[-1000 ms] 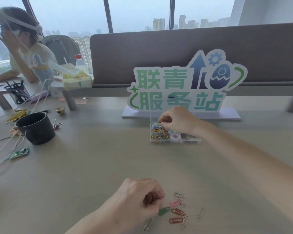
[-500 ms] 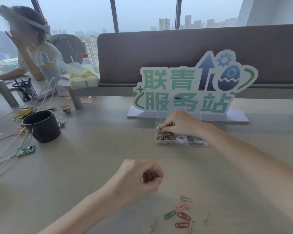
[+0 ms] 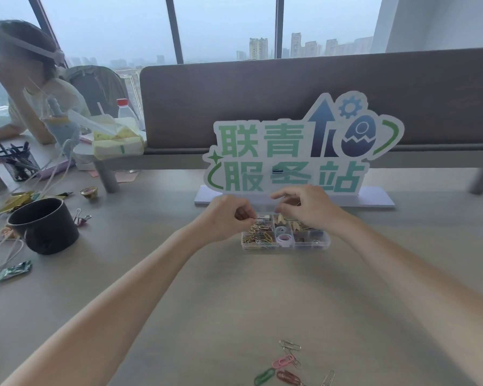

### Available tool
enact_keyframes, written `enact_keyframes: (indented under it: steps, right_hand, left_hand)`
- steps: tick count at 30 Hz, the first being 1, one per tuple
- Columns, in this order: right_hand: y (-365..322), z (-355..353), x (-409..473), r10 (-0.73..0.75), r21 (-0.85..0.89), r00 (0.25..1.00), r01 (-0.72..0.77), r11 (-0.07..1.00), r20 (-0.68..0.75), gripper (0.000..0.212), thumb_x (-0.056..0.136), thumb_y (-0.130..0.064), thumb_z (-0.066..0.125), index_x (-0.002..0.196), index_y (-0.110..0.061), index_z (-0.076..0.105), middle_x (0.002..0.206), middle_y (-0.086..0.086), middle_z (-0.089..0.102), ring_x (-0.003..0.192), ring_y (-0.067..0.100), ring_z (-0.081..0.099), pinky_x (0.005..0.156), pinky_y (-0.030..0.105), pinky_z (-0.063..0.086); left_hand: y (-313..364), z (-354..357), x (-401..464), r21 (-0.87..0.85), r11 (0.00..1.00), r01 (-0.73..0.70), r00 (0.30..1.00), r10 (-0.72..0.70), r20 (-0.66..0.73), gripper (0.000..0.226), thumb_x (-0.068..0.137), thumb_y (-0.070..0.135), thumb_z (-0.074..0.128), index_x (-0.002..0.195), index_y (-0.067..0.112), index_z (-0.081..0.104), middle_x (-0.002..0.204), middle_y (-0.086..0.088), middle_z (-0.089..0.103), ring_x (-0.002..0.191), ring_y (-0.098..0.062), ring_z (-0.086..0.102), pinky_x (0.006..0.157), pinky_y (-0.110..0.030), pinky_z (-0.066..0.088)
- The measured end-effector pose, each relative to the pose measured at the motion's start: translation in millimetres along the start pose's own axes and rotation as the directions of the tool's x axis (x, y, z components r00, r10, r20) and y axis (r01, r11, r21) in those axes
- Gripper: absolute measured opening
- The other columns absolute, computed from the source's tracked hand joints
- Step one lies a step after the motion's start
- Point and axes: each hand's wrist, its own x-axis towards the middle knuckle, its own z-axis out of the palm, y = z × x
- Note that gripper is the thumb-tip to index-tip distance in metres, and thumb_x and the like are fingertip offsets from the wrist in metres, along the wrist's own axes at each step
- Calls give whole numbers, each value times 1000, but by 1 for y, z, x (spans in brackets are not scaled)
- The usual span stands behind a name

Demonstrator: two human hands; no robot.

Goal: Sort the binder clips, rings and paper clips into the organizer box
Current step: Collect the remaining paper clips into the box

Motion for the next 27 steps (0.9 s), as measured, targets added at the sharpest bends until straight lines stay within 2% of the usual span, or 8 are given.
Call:
enact_keyframes:
  steps: [3,8,10,14,18,22,27]
  right_hand:
    - [7,-9,-9,20,58,998,-17,998,-56,22,90,-25,67,111,-23,71,94,-9,74,79,-4,66,76,17,46]
    - [20,-16,-19,69,117,995,-60,991,-68,20,91,-22,66,110,-18,72,92,-8,76,87,5,71,84,22,54]
    - [24,-16,-21,84,139,994,-73,988,-69,19,92,-20,65,109,-20,72,91,-8,76,85,7,72,85,25,56]
    - [27,-14,-25,88,119,995,-81,990,-55,16,92,-20,65,106,-23,72,92,-6,76,84,11,72,88,32,56]
    - [22,-15,-28,68,112,997,-62,992,-44,14,92,-20,64,101,-27,72,91,-4,76,86,17,72,88,40,56]
    - [18,-16,-29,67,119,996,-60,991,-52,14,93,-19,63,102,-26,72,89,-7,76,84,13,72,89,38,56]
    - [18,-14,-30,58,108,997,-53,993,-43,15,93,-20,63,104,-25,72,87,-11,76,83,6,71,89,36,56]
  left_hand:
    - [-3,6,15,53,998,-21,1000,20,23,6,84,13,71,90,12,72,76,6,66,65,1,57,59,1,41]
    - [-10,16,23,94,993,-65,995,58,78,9,84,10,72,93,12,75,84,1,70,68,7,54,65,3,39]
    - [-11,17,22,128,988,-89,994,80,74,12,86,12,70,96,11,76,84,4,66,69,4,53,68,3,37]
    - [-12,19,21,189,974,-122,992,116,43,17,90,18,65,103,12,75,91,0,68,79,-7,51,72,-10,35]
    - [-17,19,17,180,974,-137,991,134,29,15,89,20,66,102,18,74,98,0,69,74,-4,51,75,-19,39]
    - [-22,16,11,154,981,-120,991,110,76,16,86,19,70,101,21,75,99,3,64,75,7,50,69,-7,36]
    - [-21,19,13,118,989,-93,995,87,54,13,85,17,71,97,19,76,96,0,63,68,4,49,66,-4,38]
